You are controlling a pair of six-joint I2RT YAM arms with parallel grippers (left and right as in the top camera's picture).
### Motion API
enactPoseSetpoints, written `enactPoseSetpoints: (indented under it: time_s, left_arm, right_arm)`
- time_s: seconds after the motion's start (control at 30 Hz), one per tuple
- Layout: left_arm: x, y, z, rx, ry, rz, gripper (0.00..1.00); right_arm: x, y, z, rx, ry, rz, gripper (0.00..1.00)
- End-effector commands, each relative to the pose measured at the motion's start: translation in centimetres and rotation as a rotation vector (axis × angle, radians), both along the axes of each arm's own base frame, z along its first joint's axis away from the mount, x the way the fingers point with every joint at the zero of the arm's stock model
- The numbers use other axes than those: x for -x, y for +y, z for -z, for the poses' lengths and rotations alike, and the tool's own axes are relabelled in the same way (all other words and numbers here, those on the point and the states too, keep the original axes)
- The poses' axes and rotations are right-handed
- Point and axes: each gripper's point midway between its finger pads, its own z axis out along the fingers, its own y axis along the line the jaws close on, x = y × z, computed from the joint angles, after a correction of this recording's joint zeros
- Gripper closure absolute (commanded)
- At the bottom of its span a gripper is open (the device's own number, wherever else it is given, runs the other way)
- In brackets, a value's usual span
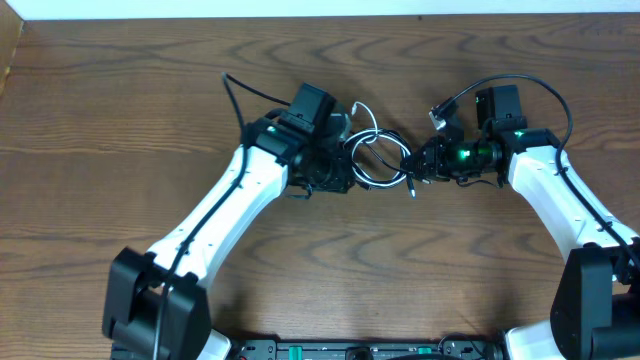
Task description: Untangle cables
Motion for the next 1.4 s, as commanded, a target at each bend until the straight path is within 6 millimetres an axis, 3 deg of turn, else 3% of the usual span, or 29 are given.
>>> enactPoseSetpoints:
  time_s: [0.0, 0.07, 0.3, 0.53, 0.6, 0.73, 0.8, 0.93, 1.07, 1.17, 1.27, 1.37]
  left_arm:
    - [-0.4, -0.6, 0.4, 0.016, 0.017, -0.015, 0.57]
    - [-0.7, -1.3, 0.1, 0.057, 0.010, -0.009, 0.50]
    - [-0.9, -3.0, -0.8, 0.138, 0.010, -0.009, 0.47]
    - [-1.7, -2.4, 2.3, -0.009, 0.057, -0.226, 0.48]
    - [-2.0, -3.1, 3.0, -0.008, 0.053, -0.230, 0.55]
    - [-3.0, -3.6, 3.9, -0.005, 0.043, -0.275, 0.88]
    - [-3.4, -3.6, 3.8, -0.001, 0.032, -0.286, 0.93]
    - [-4.1, -3.9, 2.7, 0.037, -0.007, -0.271, 0.93]
    - [-3.9, -5.5, -0.6, 0.134, -0.114, -0.095, 0.93]
    - [-3.4, -5.5, -2.9, 0.154, -0.195, -0.009, 0.93]
    - [-2.6, -5.0, -4.5, 0.149, -0.245, 0.052, 0.93]
    - [-1.0, -4.7, -5.0, 0.140, -0.257, 0.161, 0.93]
  right_arm:
    - [0.4, 0.3, -1.5, -0.051, -0.019, -0.018, 0.99]
    - [0.3, 0.1, -1.3, -0.033, -0.018, -0.010, 0.99]
    - [0.2, 0.0, -1.2, -0.030, -0.008, 0.001, 0.99]
    - [0.2, 0.1, -1.2, -0.036, 0.014, 0.024, 0.99]
    - [0.2, 0.1, -1.2, -0.036, 0.017, 0.024, 0.99]
    - [0.3, 0.2, -1.2, -0.036, 0.018, 0.022, 0.99]
    - [0.2, 0.0, -1.1, -0.025, 0.018, 0.027, 0.99]
    - [-0.2, -1.3, 0.3, 0.074, 0.040, 0.092, 0.99]
    - [-0.6, -3.0, 1.5, 0.178, 0.068, 0.173, 0.99]
    - [-0.8, -3.3, 1.7, 0.199, 0.056, 0.177, 0.95]
    - [-1.0, -2.7, 0.9, 0.165, -0.026, 0.087, 0.80]
    - [-0.8, -0.9, -2.1, 0.016, -0.152, -0.076, 0.64]
